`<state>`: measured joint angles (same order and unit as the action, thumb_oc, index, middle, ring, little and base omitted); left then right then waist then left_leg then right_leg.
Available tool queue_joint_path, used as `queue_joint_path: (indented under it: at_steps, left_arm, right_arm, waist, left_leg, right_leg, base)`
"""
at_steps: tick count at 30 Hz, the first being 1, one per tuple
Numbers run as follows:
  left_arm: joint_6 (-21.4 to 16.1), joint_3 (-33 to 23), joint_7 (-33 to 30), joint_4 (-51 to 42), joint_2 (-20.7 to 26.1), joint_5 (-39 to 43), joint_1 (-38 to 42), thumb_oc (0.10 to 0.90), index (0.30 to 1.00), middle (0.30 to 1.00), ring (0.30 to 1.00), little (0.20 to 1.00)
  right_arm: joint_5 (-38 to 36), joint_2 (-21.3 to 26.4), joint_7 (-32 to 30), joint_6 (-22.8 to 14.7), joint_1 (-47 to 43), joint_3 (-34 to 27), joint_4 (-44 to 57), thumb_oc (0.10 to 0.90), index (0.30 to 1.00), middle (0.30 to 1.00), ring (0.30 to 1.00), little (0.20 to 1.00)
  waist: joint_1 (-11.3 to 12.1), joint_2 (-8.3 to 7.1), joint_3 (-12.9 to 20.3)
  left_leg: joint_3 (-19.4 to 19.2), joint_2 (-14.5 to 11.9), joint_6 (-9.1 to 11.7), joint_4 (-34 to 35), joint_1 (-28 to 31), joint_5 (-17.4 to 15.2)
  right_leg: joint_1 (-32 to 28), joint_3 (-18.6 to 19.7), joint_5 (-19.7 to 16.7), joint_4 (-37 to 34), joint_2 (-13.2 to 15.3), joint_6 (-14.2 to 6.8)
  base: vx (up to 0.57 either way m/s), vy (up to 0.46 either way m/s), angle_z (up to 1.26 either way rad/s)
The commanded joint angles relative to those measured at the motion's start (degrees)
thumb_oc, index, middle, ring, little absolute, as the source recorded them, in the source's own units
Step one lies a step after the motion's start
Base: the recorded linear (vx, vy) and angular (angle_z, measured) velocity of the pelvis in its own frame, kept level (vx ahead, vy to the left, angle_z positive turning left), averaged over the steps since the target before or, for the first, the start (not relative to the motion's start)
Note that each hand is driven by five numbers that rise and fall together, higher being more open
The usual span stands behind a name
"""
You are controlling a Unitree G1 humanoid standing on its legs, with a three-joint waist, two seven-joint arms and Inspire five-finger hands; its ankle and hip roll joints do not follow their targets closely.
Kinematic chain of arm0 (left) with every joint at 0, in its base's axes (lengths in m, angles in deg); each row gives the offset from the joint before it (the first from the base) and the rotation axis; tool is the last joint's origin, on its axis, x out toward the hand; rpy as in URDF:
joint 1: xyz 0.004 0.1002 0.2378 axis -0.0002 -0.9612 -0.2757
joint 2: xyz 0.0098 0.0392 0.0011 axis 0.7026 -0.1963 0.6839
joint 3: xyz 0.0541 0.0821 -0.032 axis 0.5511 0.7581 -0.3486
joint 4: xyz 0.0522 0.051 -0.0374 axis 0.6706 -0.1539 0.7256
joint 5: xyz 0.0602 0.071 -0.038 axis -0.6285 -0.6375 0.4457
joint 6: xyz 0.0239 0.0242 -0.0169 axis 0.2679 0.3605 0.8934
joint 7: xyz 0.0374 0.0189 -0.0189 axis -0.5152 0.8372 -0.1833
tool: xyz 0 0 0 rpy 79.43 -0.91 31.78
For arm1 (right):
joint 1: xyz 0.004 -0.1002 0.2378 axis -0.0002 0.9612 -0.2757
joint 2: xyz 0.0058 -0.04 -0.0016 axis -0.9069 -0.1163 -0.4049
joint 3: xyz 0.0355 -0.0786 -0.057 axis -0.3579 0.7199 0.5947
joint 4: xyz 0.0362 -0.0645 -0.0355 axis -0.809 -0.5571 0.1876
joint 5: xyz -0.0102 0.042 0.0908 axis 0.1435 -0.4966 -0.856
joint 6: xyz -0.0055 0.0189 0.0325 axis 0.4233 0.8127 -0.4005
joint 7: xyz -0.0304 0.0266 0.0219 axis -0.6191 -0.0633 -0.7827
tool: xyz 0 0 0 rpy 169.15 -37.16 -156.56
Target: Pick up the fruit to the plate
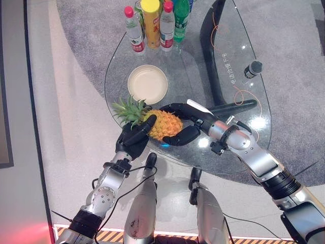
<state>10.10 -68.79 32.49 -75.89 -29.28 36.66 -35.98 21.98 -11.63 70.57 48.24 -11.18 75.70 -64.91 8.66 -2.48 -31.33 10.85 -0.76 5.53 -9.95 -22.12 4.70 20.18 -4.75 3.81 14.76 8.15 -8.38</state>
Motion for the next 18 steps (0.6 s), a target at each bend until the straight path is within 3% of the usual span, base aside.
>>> queue_joint_path:
  at_steps: [1, 5, 8, 16, 17, 18]
  left_arm:
    - [-10.51, -1.49, 5.45, -14.31, -3.47, 3.71, 8.38, 0.8, 0.9, 0.9, 0.9, 0.9]
    - [-17.55, -3.7, 4.56, -15.32, -5.17, 4.3, 8.25, 0.8, 0.9, 0.9, 0.9, 0.9]
    - [-20.18, -4.72, 4.27, -16.04, -5.72, 3.38, 7.99, 0.8, 0.9, 0.9, 0.9, 0.9]
    - [-22.56, -6.03, 3.79, -17.02, -5.82, 2.29, 8.08, 0.8, 0.9, 0.9, 0.9, 0.9]
    - [-22.68, -6.19, 3.97, -17.02, -5.84, 2.1, 8.13, 0.737, 0.846, 0.846, 0.846, 0.837]
    - [-22.91, -6.34, 3.75, -17.11, -5.81, 1.73, 8.11, 0.399, 0.556, 0.556, 0.556, 0.499]
  right_arm:
    - [-2.08, -4.62, 8.03, -4.25, -2.79, 10.61, 13.03, 0.1, 0.3, 0.3, 0.3, 0.2]
    - [-1.81, -7.21, 5.03, -5.39, -3.34, 11.13, 10.0, 0.1, 0.3, 0.3, 0.3, 0.2]
    - [-1.85, -8.33, 3.93, -5.64, -3.46, 11.24, 9.18, 0.1, 0.3, 0.3, 0.3, 0.2]
    - [-1.81, -9.83, 2.49, -5.51, -3.52, 11.31, 8.06, 0.1, 0.3, 0.3, 0.3, 0.2]
    - [-1.93, -10.25, 2.18, -5.71, -3.62, 11.34, 7.59, 0.1, 0.3, 0.3, 0.3, 0.2]
    - [-1.95, -10.4, 2.16, -5.79, -3.6, 11.31, 7.43, 0.1, 0.3, 0.3, 0.3, 0.2]
  waist:
    - [0.33, -1.77, 1.54]
    - [1.44, -3.31, 1.54]
    - [2.05, -4.16, 1.54]
    - [2.93, -5.22, 1.54]
    - [3.15, -5.52, 1.54]
    - [3.24, -5.66, 1.54]
  left_leg:
    - [-1.39, 7.32, -5.39, -4.58, 2.05, -7.62]
    - [-0.35, 7.36, -5.24, -4.81, 1.85, -8.04]
    - [0.36, 7.38, -5.18, -4.86, 1.76, -8.29]
    - [1.58, 7.3, -5.02, -4.34, 1.97, -8.41]
    - [1.79, 7.3, -4.99, -4.42, 1.9, -8.49]
    - [1.88, 7.27, -4.97, -4.39, 1.94, -8.51]
  right_leg:
    - [-2.83, 0.25, -3.3, -3.79, -5.92, 2.73]
    - [-3.12, -0.3, -3.38, -4.06, -6.36, 2.83]
    - [-3.34, -0.74, -3.43, -4.28, -6.57, 2.92]
    - [-3.87, -1.56, -3.49, -4.79, -6.84, 3.14]
    - [-3.94, -1.84, -3.52, -4.82, -6.83, 3.13]
    - [-4.01, -1.94, -3.55, -4.86, -6.84, 3.12]
  base:
    - [0.03, -0.066, 0.01]
    - [0.03, -0.1, 0.09]
    - [0.03, -0.084, 0.09]
    - [0.03, -0.041, 0.06]
    - [0.03, -0.04, 0.06]
    - [0.04, -0.047, 0.03]
